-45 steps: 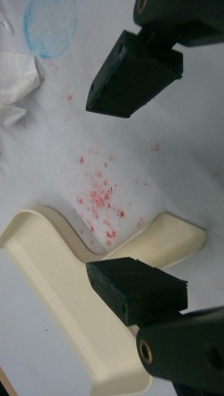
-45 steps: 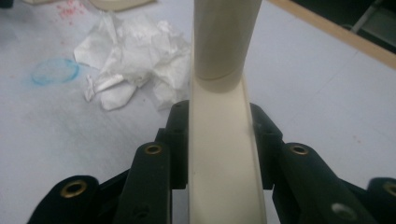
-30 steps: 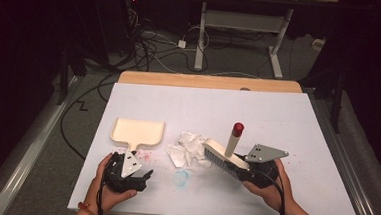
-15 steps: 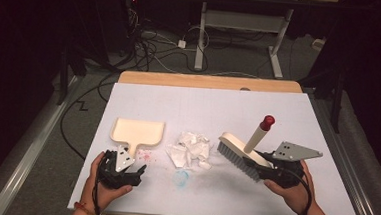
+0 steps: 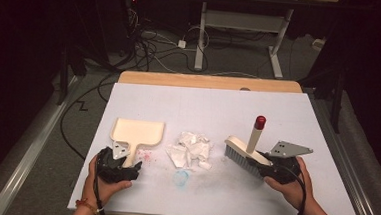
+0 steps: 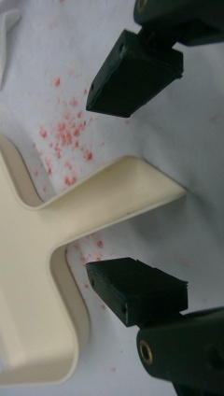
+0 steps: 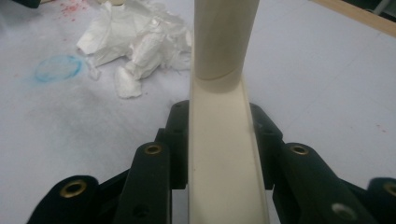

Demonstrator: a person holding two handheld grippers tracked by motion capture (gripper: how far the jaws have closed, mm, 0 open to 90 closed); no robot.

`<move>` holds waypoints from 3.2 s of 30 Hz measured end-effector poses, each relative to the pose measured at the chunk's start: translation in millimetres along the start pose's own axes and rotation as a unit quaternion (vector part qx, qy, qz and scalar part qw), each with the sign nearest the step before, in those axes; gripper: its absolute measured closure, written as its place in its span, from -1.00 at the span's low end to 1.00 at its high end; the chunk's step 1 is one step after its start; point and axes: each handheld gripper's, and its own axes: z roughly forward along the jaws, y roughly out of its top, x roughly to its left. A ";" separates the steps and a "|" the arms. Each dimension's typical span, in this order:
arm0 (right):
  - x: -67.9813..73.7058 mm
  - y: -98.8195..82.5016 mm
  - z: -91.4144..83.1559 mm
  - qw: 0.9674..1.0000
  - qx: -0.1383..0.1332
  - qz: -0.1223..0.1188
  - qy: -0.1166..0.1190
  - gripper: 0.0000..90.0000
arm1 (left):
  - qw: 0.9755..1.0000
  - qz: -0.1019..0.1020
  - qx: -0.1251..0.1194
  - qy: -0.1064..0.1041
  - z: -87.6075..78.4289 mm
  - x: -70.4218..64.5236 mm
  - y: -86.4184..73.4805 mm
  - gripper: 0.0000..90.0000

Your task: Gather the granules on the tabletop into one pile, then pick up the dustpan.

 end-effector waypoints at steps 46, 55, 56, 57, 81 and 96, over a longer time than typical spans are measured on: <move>-3.8 -3.5 5.1 1.000 -0.024 0.006 -0.019 0.51 | 1.000 -0.005 0.020 -0.015 -6.9 36.7 15.6 0.41; -2.6 -0.8 6.0 0.999 -0.037 0.012 -0.023 0.51 | 0.997 0.056 0.051 -0.024 -39.8 35.8 14.2 0.41; -3.5 -0.4 6.4 0.999 -0.036 0.011 -0.024 0.51 | 0.996 0.061 0.057 -0.024 -42.0 34.4 14.4 0.41; -4.1 -0.1 6.9 0.999 -0.036 0.011 -0.024 0.51 | 0.996 0.062 0.057 -0.023 -44.3 33.5 14.3 0.41; 13.2 31.8 71.3 0.997 -0.058 0.035 -0.033 0.51 | 0.968 0.187 0.119 -0.114 -57.7 -8.9 19.4 0.40; 46.8 49.3 99.1 0.997 -0.066 0.017 -0.028 0.51 | 0.965 0.187 0.122 -0.140 -32.2 -38.2 41.5 0.40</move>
